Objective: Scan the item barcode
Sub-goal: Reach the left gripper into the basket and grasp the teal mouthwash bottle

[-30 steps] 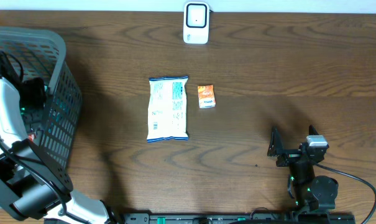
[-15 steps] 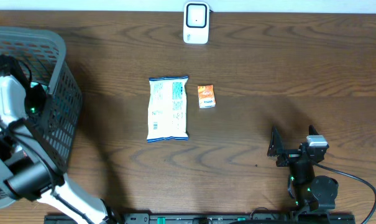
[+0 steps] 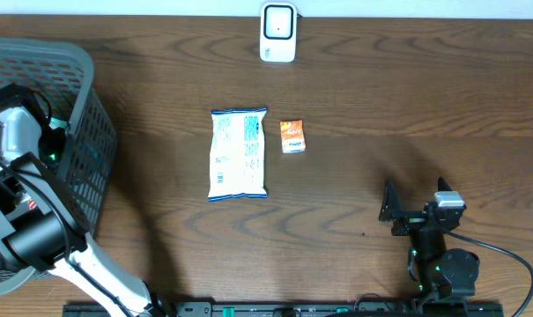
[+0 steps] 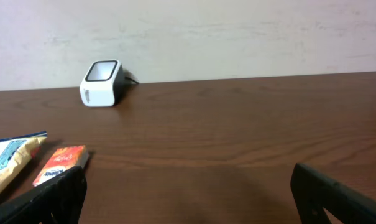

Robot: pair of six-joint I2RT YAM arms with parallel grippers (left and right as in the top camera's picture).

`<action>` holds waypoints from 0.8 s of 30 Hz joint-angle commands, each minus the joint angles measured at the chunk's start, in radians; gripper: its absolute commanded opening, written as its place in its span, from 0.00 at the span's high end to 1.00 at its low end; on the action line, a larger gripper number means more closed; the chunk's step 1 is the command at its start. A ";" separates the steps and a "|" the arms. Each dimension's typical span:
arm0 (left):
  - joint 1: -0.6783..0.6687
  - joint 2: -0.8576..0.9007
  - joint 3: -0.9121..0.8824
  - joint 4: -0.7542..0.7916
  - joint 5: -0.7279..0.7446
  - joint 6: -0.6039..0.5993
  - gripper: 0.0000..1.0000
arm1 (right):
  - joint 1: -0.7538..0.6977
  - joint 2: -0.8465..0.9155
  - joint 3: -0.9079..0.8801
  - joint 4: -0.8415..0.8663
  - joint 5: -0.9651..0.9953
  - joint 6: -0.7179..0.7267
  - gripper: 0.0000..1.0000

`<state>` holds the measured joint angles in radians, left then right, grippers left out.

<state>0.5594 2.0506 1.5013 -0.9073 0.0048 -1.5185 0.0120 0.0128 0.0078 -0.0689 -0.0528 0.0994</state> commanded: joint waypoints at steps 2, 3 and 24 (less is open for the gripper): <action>0.001 0.029 -0.005 -0.014 0.006 0.074 0.36 | 0.008 -0.005 -0.002 -0.002 0.002 0.012 0.01; 0.006 0.027 -0.005 -0.014 0.006 0.085 0.40 | 0.008 -0.005 -0.002 -0.002 0.002 0.012 0.01; 0.090 -0.316 0.016 -0.033 0.013 0.190 0.55 | 0.008 -0.005 -0.002 -0.002 0.002 0.012 0.01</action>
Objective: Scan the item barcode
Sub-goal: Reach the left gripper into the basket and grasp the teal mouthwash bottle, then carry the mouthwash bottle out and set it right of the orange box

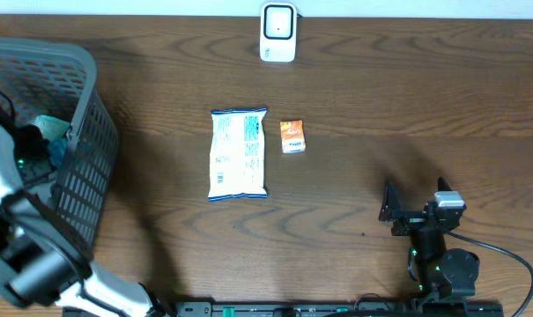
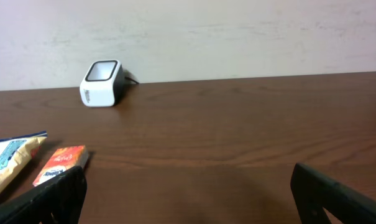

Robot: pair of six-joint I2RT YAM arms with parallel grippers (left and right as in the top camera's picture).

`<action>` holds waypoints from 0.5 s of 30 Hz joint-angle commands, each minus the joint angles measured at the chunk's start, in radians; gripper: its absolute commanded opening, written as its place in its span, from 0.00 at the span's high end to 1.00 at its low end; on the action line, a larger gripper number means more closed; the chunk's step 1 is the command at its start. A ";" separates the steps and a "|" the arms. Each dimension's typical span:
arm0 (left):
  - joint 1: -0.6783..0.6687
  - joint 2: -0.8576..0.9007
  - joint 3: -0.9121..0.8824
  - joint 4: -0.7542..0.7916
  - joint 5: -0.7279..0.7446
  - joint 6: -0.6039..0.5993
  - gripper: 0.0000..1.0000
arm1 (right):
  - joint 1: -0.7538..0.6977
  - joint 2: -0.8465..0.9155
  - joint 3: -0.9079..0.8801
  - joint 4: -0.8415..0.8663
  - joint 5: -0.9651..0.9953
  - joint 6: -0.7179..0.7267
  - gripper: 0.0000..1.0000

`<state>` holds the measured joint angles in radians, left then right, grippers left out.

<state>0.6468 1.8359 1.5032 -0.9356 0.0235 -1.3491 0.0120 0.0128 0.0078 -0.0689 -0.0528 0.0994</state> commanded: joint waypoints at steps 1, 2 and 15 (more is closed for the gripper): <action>0.003 -0.126 0.014 -0.004 -0.005 0.021 0.55 | 0.008 -0.005 -0.002 -0.002 0.002 0.012 0.01; 0.003 -0.153 0.014 -0.002 -0.005 0.021 0.55 | 0.008 -0.005 -0.002 -0.002 0.002 0.012 0.01; 0.026 -0.586 0.014 0.061 -0.009 0.021 0.55 | 0.008 -0.005 -0.002 -0.002 0.002 0.012 0.01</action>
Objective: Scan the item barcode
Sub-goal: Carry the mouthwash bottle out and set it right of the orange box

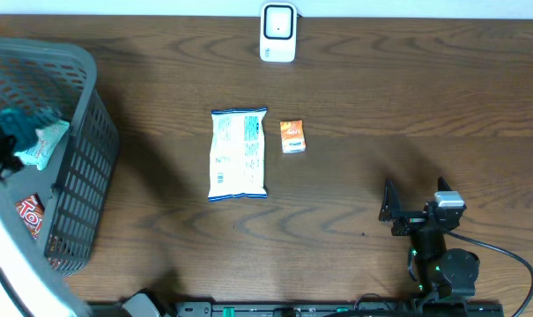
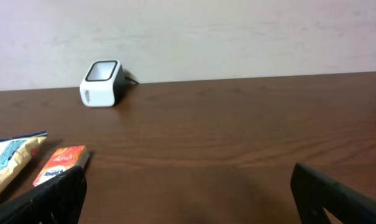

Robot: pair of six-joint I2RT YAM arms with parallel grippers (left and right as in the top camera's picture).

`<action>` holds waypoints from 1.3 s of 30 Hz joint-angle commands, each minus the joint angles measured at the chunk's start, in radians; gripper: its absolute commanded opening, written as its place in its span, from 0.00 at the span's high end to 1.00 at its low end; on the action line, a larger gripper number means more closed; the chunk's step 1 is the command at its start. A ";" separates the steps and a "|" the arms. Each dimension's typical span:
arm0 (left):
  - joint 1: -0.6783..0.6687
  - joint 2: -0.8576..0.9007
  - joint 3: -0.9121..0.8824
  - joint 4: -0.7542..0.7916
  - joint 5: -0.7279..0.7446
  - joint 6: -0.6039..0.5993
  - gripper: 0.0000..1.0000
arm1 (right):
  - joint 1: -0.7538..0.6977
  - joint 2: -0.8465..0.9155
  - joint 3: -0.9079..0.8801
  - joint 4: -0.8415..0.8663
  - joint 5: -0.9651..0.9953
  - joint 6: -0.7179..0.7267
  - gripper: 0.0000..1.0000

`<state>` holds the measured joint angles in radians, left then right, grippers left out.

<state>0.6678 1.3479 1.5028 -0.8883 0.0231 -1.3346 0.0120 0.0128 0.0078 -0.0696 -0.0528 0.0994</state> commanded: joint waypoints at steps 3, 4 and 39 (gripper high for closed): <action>-0.014 -0.185 0.014 0.016 -0.005 0.007 0.55 | 0.008 -0.005 -0.002 -0.002 0.002 0.012 0.01; -0.023 -0.205 0.014 0.016 0.004 0.008 0.55 | 0.008 -0.005 -0.002 -0.002 0.002 0.012 0.01; -1.340 0.569 0.014 0.474 0.146 0.714 0.55 | 0.008 -0.005 -0.002 -0.002 0.002 0.012 0.01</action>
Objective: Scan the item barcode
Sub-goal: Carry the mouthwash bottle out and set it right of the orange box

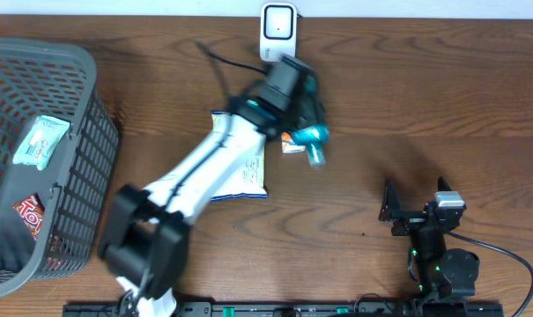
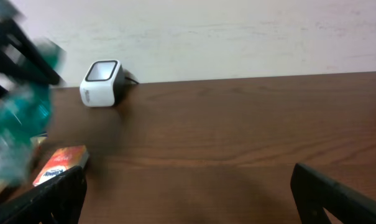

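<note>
The white barcode scanner (image 1: 277,32) stands at the table's far edge, also visible in the right wrist view (image 2: 101,83). My left arm reaches from the near left across the table's middle. Its gripper (image 1: 308,119) hangs blurred in front of the scanner, shut on a small teal packet (image 1: 315,137); the packet is a teal smear (image 2: 21,121) in the right wrist view. My right gripper (image 1: 390,210) rests open near the front right, nothing between its fingers (image 2: 337,193).
A white and blue snack bag (image 1: 241,167) lies mid-table, partly under my left arm. A small orange box (image 1: 290,144) lies beside it (image 2: 60,163). The grey basket (image 1: 85,167) at the left holds a teal and white packet (image 1: 39,141) and a red item (image 1: 28,211).
My left arm was at the far left by the basket; now it stretches over the table's middle with a teal packet in its gripper. The right arm is unmoved.
My left gripper was down inside the basket, then still in it beside a teal item, then at the basket's left edge. Now it is out over the table near the scanner, holding a teal packet. The right arm never moved.
</note>
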Robot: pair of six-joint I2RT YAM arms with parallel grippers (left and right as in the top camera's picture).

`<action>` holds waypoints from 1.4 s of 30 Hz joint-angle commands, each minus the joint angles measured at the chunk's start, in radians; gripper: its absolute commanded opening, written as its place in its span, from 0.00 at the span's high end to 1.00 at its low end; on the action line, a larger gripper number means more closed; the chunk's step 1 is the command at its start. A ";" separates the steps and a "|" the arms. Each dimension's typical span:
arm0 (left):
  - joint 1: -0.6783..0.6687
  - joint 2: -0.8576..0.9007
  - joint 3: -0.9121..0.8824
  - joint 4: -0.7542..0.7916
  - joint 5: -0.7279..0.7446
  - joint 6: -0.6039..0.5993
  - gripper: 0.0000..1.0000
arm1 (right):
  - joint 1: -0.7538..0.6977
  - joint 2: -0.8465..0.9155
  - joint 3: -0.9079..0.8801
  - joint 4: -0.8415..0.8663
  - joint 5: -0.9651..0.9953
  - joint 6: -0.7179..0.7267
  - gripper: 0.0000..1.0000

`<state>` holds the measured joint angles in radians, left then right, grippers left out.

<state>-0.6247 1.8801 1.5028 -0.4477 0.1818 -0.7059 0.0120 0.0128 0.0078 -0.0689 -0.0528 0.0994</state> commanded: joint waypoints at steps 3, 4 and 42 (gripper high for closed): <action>-0.072 0.092 0.014 0.051 -0.037 0.085 0.55 | 0.008 -0.005 -0.002 -0.002 0.002 0.012 0.01; -0.076 0.111 0.014 0.051 -0.045 0.086 0.55 | 0.008 -0.005 -0.002 -0.002 0.002 0.012 0.01; -0.069 -0.147 0.035 -0.137 -0.081 0.183 0.02 | 0.008 -0.005 -0.002 -0.002 0.002 0.012 0.01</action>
<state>-0.7013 1.8511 1.5127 -0.5770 0.1673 -0.5621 0.0120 0.0124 0.0078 -0.0689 -0.0528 0.0994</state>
